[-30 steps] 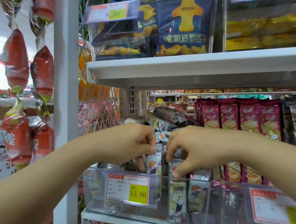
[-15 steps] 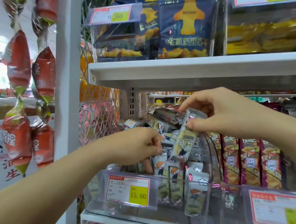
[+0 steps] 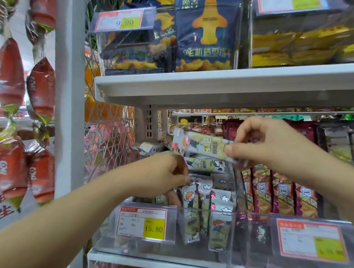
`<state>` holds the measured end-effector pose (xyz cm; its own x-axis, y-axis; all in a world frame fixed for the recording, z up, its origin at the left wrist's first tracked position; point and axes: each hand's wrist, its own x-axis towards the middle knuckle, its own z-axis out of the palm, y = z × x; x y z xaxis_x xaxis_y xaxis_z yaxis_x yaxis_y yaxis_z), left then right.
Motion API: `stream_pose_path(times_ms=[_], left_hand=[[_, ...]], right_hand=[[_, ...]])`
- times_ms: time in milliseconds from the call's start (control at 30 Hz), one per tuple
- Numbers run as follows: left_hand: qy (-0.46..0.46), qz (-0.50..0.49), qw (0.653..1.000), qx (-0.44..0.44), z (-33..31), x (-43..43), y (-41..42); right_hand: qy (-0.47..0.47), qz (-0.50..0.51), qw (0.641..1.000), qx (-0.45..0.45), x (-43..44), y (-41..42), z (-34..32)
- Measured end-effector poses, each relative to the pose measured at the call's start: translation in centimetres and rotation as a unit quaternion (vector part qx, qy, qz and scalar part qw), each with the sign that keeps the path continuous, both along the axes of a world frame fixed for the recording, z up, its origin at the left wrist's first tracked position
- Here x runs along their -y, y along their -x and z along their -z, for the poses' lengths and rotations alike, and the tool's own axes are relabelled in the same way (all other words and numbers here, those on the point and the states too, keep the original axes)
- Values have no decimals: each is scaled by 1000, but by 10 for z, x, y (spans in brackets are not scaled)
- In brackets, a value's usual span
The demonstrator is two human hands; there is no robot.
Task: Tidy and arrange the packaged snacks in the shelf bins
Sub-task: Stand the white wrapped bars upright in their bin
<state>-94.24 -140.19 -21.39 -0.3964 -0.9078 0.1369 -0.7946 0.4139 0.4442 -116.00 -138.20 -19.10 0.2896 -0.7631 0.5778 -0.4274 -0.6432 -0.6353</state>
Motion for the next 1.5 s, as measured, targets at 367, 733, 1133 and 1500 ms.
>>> stream_pose_path(times_ms=[367, 733, 1133, 1500], left_hand=[[-57, 23, 991, -115, 0, 10, -8], [-78, 93, 986, -110, 8, 15, -10], [19, 74, 997, -21, 10, 11, 5], [73, 61, 992, 79, 6, 4, 14]], right_hand=[[-40, -65, 995, -68, -8, -12, 10], [-40, -42, 964, -261, -18, -16, 11], [71, 41, 906, -416, -17, -23, 14], [73, -6, 966, -249, -7, -21, 21]])
